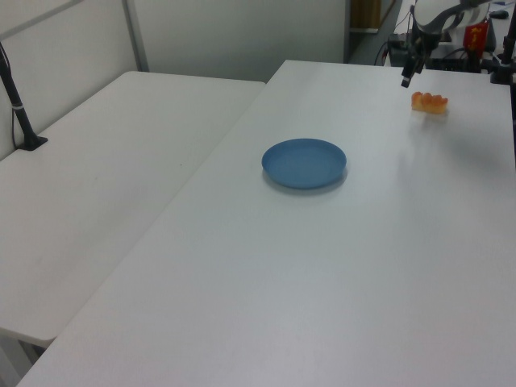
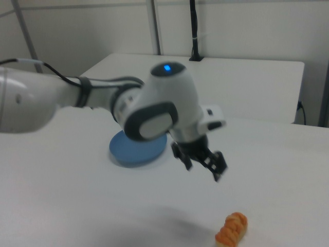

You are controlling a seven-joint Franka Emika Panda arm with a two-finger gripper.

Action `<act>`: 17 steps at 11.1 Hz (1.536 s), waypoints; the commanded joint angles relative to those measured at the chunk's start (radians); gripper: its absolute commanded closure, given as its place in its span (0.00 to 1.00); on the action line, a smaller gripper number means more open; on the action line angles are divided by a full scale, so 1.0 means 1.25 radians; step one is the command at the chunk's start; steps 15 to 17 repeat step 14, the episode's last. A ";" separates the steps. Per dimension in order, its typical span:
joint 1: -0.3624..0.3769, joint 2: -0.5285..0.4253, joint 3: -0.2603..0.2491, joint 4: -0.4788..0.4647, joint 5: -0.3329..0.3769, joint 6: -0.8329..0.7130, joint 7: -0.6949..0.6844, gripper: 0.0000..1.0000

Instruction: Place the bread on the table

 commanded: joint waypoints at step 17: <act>0.054 -0.211 0.393 0.096 -0.146 -0.473 0.437 0.00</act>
